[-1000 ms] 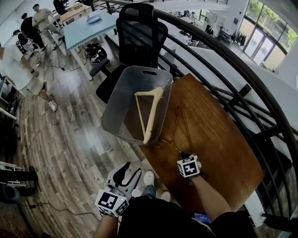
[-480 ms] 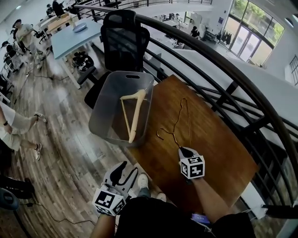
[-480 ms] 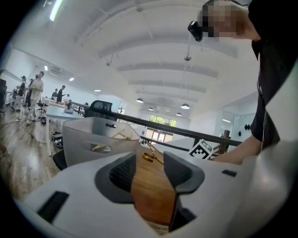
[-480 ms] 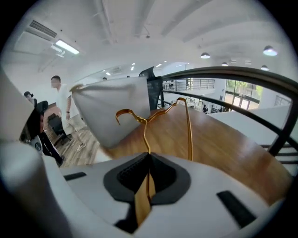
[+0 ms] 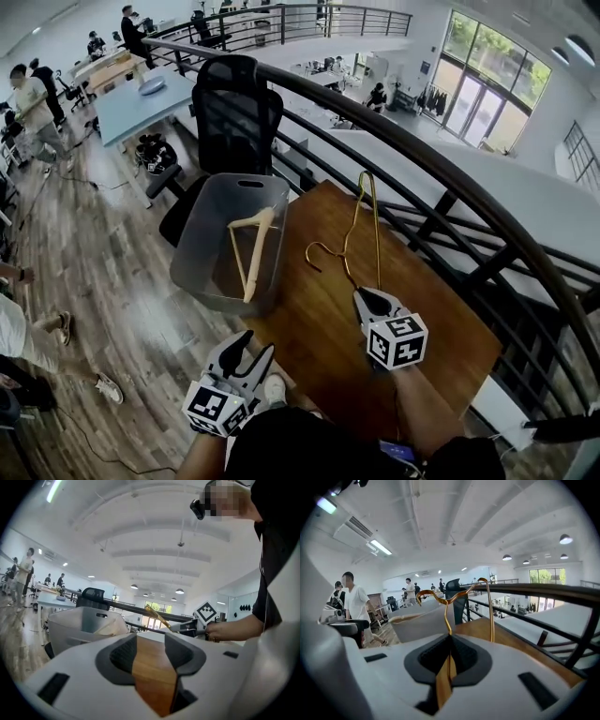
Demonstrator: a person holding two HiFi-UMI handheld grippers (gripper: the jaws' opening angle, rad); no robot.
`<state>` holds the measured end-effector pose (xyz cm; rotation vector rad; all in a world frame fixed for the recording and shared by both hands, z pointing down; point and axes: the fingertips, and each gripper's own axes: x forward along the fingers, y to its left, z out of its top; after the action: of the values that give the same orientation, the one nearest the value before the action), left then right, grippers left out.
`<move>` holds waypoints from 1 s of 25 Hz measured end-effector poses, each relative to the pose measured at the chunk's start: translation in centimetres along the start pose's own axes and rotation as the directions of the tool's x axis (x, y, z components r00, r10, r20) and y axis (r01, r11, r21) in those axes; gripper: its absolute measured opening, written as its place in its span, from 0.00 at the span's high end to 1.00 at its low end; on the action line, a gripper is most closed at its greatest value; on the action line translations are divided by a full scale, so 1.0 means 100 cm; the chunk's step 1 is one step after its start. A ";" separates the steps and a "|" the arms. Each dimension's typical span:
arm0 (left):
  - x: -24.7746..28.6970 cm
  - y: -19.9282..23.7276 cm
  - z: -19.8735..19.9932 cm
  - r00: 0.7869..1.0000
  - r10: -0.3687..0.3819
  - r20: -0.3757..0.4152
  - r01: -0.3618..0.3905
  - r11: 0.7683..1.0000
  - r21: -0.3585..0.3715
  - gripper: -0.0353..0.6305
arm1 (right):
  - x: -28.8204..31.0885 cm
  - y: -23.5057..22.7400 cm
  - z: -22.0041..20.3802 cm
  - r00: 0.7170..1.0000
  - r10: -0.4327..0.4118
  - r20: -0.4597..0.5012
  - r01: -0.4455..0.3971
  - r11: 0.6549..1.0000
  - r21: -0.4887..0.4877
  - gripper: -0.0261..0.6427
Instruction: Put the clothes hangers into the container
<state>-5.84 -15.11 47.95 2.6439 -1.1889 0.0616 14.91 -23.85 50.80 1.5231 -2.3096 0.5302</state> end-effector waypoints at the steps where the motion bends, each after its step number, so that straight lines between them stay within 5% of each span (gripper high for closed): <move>1: 0.001 0.000 0.002 1.000 -0.002 0.006 0.002 1.000 0.004 0.66 | 0.000 0.004 0.011 1.000 0.009 0.009 -0.009 1.000 -0.029 0.95; 6: 0.000 0.004 0.011 0.999 0.012 0.032 -0.013 1.000 0.013 0.66 | 0.016 0.033 0.052 0.998 0.062 -0.001 -0.061 0.974 -0.220 0.95; 16: -0.033 0.024 0.023 0.994 0.096 0.059 -0.097 0.995 0.014 0.66 | 0.070 0.091 0.086 0.984 0.106 -0.144 -0.163 0.865 -0.475 0.94; 25: -0.052 0.055 0.030 0.986 0.151 0.077 -0.152 0.988 0.008 0.66 | 0.116 0.133 0.066 0.922 0.071 -0.382 -0.306 0.738 -0.601 0.94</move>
<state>-13.52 -15.52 45.47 2.5839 -1.4180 -0.0039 -2.12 -31.47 48.64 0.7875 -2.0598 -0.0082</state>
